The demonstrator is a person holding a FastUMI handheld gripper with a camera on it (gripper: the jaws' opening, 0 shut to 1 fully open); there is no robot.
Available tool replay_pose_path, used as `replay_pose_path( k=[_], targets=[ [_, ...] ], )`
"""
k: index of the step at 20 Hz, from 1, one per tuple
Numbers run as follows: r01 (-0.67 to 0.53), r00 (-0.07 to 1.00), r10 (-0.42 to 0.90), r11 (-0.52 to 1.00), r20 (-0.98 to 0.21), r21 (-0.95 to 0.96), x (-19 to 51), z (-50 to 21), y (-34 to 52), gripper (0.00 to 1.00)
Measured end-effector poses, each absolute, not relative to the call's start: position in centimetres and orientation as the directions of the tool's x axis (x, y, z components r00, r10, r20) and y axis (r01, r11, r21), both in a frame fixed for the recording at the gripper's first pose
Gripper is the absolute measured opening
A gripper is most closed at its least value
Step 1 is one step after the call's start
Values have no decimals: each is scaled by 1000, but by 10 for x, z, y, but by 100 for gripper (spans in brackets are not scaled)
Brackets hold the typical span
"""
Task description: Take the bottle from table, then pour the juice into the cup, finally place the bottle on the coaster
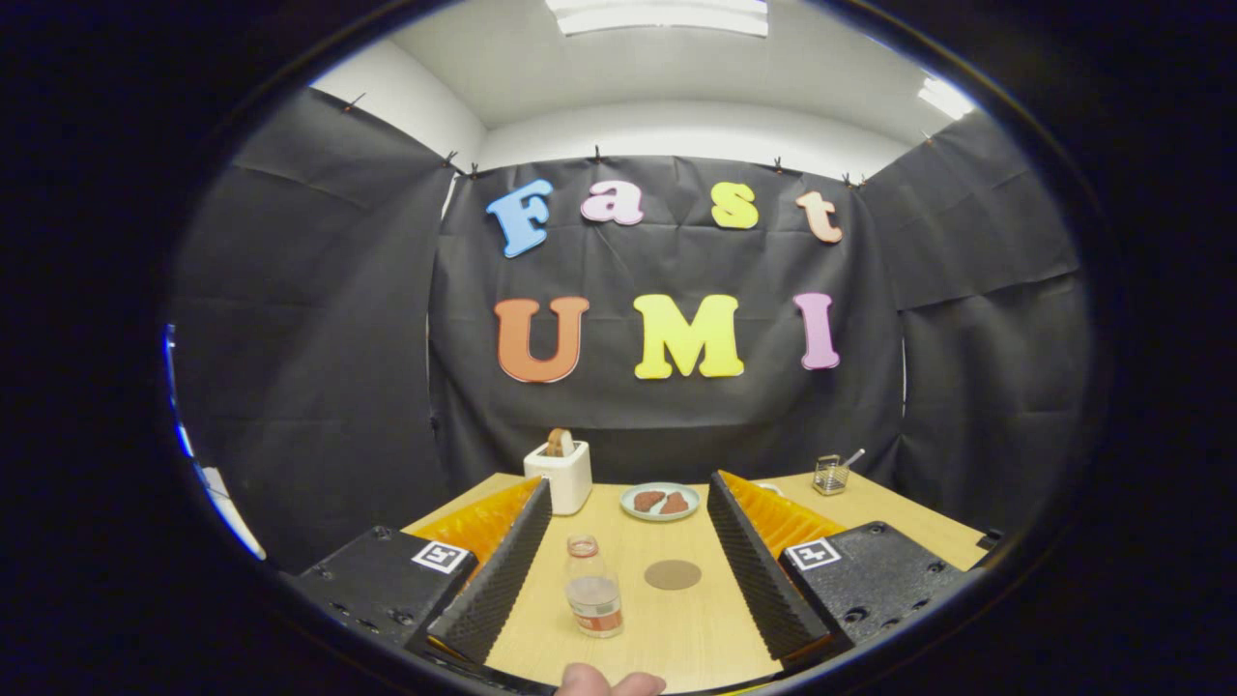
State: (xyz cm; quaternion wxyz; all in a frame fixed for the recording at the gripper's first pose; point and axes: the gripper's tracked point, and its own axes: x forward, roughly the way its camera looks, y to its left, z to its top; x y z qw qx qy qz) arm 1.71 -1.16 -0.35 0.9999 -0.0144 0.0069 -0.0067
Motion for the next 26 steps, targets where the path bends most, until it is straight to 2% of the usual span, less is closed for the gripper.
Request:
replay_pose_path(
  k=[6,12,19,26],
  targets=[
    [33,999,-33,999,-10,-29,10,-8,-9,100],
    [18,999,-18,1000,-28,-18,-1,-42,3,100],
    [55,987,-70,993,-144,-104,6,-129,1,100],
    [33,976,-47,997,-213,-70,45,-207,7,100]
  ],
)
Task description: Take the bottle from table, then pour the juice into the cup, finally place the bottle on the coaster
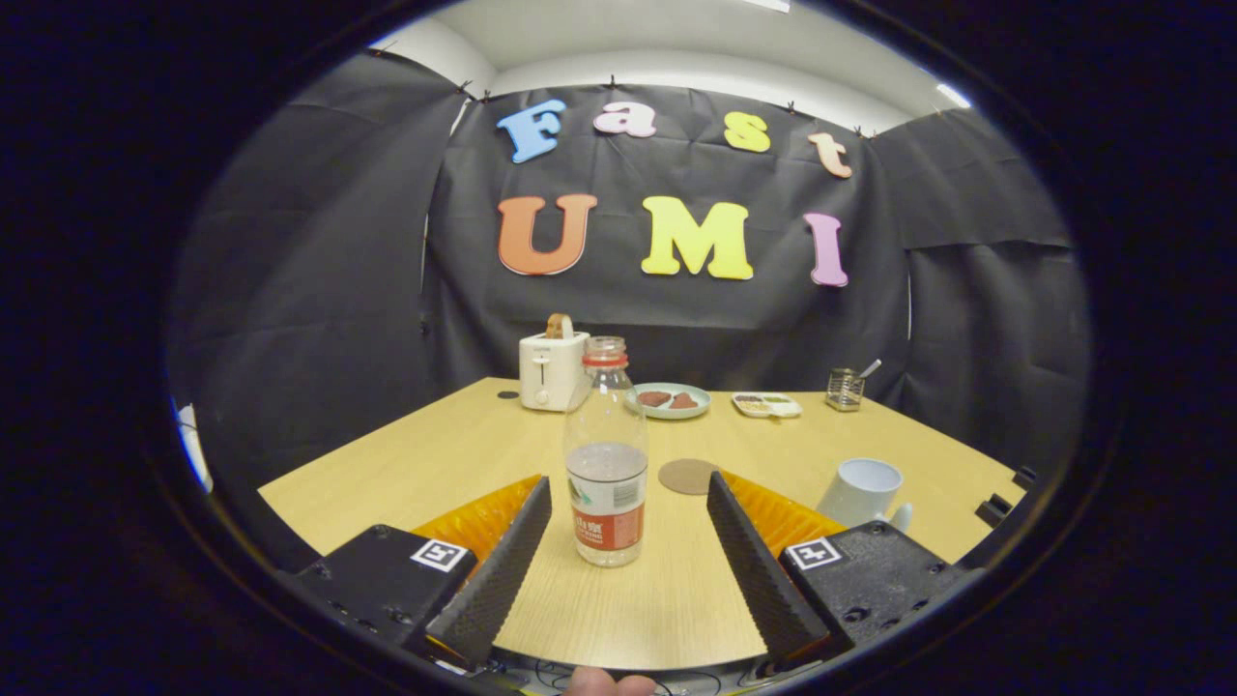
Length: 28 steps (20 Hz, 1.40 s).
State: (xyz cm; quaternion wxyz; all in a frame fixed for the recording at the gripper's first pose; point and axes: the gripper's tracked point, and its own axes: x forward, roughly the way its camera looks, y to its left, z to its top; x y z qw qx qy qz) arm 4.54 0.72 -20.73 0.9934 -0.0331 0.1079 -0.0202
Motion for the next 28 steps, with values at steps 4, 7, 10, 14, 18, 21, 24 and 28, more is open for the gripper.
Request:
replay_pose_path(
  k=[4,7,10,14,18,21,24,28],
  targets=[
    [48,971,-66,995,-229,-84,70,-231,7,100],
    [38,972,-58,995,-227,-93,89,-239,10,100],
    [25,968,-48,995,-245,-94,105,-251,13,100],
    [2,970,-24,996,-243,-93,119,-258,18,100],
    [9,971,-28,997,-236,-83,125,-259,17,99],
    [17,971,-33,997,-236,-69,125,-258,17,86],
    [15,968,-23,999,-249,-36,120,-251,18,80],
    [-14,962,13,1000,-272,1,111,-232,23,78]
  ],
)
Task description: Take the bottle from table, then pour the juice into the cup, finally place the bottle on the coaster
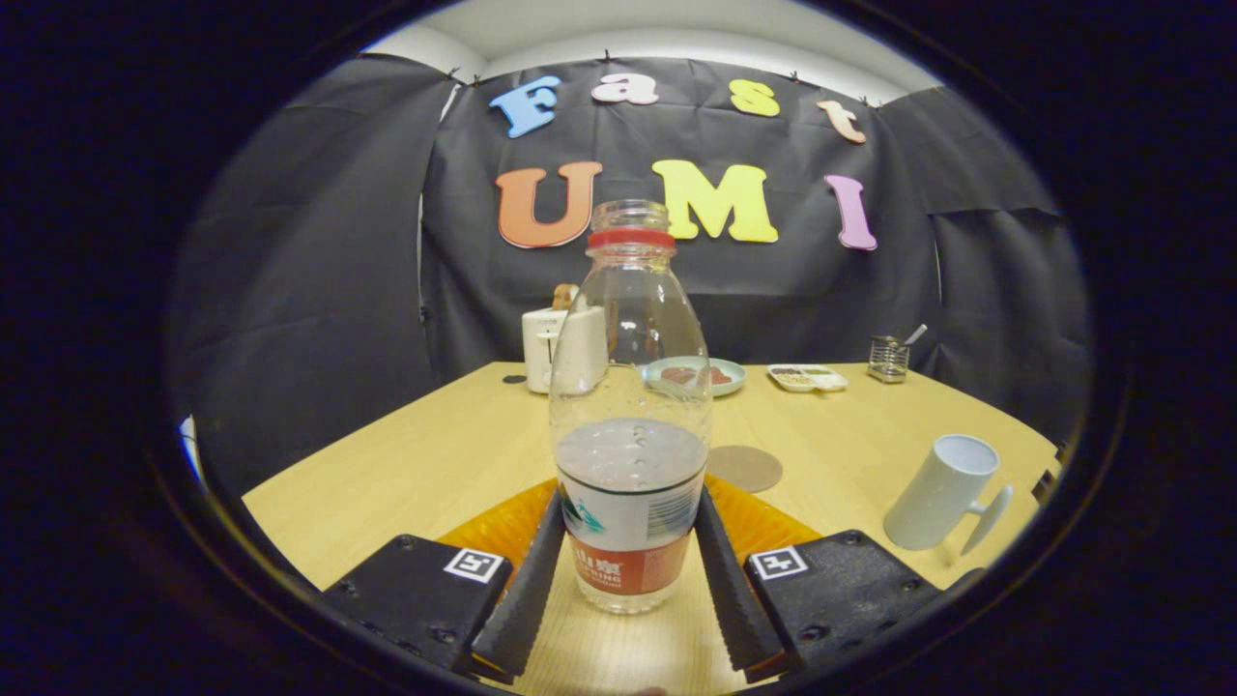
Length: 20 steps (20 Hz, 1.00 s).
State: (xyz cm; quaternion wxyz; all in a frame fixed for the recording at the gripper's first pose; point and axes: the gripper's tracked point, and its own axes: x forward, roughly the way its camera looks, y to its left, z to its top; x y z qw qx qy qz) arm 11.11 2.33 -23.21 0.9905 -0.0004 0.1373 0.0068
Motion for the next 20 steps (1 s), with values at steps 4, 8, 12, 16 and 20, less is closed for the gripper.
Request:
replay_pose_path(
  k=[4,8,12,16,20],
  targets=[
    [10,957,22,994,-289,109,101,-205,8,77],
    [26,976,55,932,-212,360,96,-170,-17,76],
    [65,979,49,847,-199,527,94,-168,-47,76],
    [76,980,72,728,-185,682,98,-171,-56,76],
    [83,981,95,582,-169,809,103,-180,-51,76]
  ],
)
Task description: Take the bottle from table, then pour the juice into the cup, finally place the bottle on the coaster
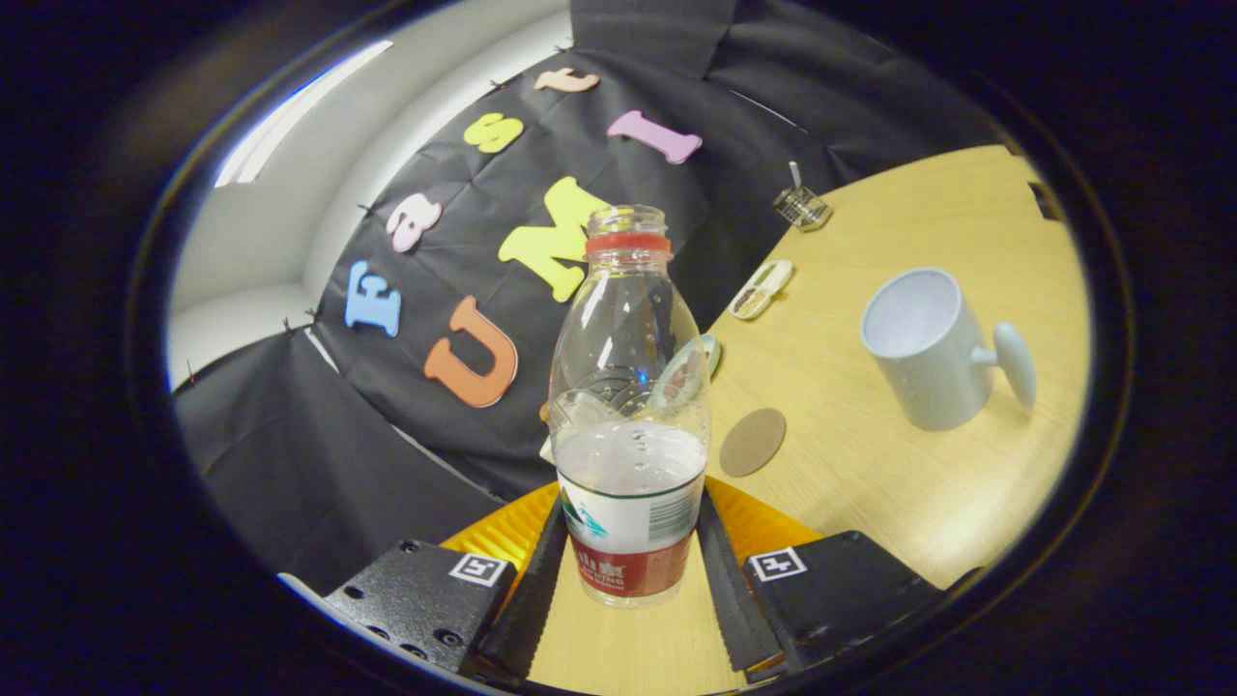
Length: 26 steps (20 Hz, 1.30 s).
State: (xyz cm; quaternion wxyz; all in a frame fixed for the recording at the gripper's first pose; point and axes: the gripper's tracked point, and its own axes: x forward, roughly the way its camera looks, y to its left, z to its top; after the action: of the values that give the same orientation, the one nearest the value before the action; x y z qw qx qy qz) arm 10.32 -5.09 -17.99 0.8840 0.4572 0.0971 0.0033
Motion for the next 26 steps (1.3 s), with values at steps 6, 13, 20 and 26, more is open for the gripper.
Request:
replay_pose_path(
  k=[6,13,20,26],
  targets=[
    [120,981,99,372,-168,921,100,-195,-47,76],
    [134,985,81,165,-149,977,104,-196,-52,76],
    [138,988,64,38,-140,990,109,-192,-59,75],
    [128,991,35,-66,-126,990,110,-182,-65,76]
  ],
)
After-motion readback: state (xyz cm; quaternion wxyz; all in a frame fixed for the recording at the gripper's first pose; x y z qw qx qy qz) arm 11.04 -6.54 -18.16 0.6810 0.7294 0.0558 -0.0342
